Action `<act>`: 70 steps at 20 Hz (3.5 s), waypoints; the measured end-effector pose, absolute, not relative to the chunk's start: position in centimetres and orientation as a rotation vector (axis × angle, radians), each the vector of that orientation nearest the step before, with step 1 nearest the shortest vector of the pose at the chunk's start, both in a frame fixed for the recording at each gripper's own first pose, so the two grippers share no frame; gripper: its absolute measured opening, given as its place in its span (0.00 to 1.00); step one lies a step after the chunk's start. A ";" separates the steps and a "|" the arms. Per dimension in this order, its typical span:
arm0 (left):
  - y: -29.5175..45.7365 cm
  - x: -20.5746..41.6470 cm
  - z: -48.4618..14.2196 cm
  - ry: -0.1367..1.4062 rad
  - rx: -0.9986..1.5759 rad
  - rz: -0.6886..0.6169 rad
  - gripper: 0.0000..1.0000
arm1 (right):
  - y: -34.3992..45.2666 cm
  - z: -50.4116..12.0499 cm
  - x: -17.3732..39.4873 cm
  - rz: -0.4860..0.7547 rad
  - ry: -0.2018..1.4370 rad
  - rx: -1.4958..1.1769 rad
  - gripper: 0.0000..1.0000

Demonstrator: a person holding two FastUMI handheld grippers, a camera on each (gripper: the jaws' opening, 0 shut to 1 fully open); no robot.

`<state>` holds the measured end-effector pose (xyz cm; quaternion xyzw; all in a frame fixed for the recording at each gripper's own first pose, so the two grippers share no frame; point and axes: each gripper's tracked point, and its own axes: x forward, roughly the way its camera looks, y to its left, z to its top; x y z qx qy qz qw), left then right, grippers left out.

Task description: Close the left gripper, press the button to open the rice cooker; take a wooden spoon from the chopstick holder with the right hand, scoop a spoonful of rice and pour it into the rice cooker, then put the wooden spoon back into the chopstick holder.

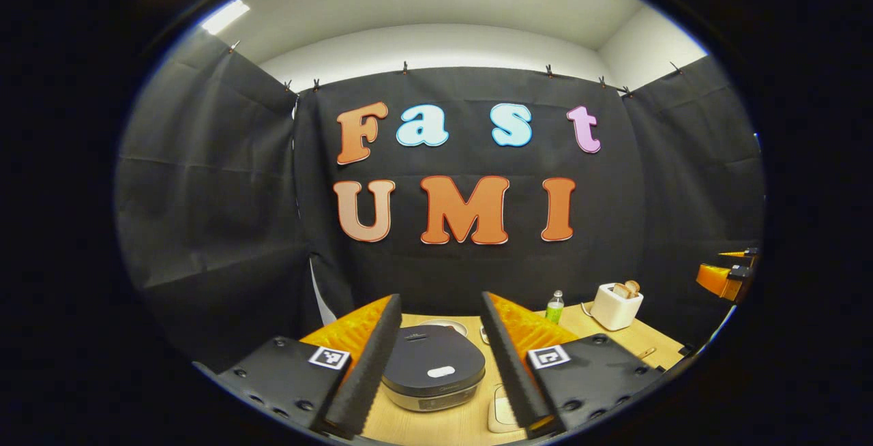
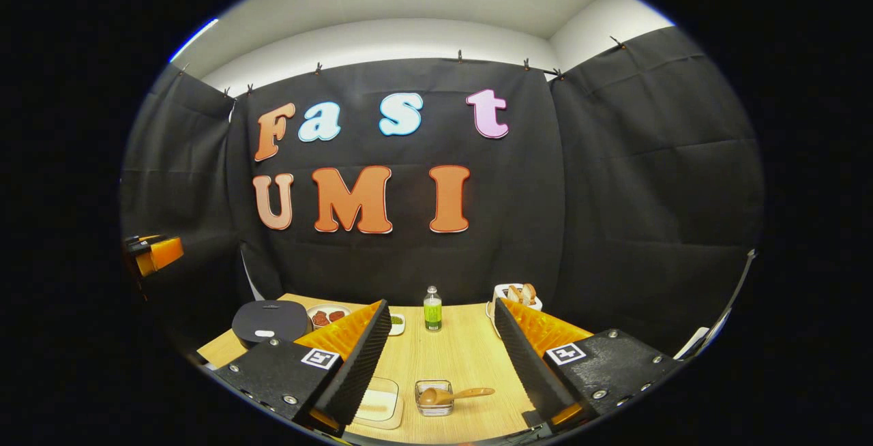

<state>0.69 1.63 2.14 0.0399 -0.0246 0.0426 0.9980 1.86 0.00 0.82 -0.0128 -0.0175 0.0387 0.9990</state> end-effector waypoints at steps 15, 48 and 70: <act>2.0 5.1 -5.0 0.115 -0.001 0.045 0.04 | -0.5 -0.5 3.0 0.070 0.003 -0.043 0.95; 2.8 15.1 -24.2 0.471 0.010 0.000 0.00 | -3.1 -5.2 4.1 -0.010 0.153 -0.029 0.95; 7.0 6.2 -5.3 0.132 0.020 0.210 0.12 | -6.5 -14.7 6.1 -0.019 0.208 0.150 0.95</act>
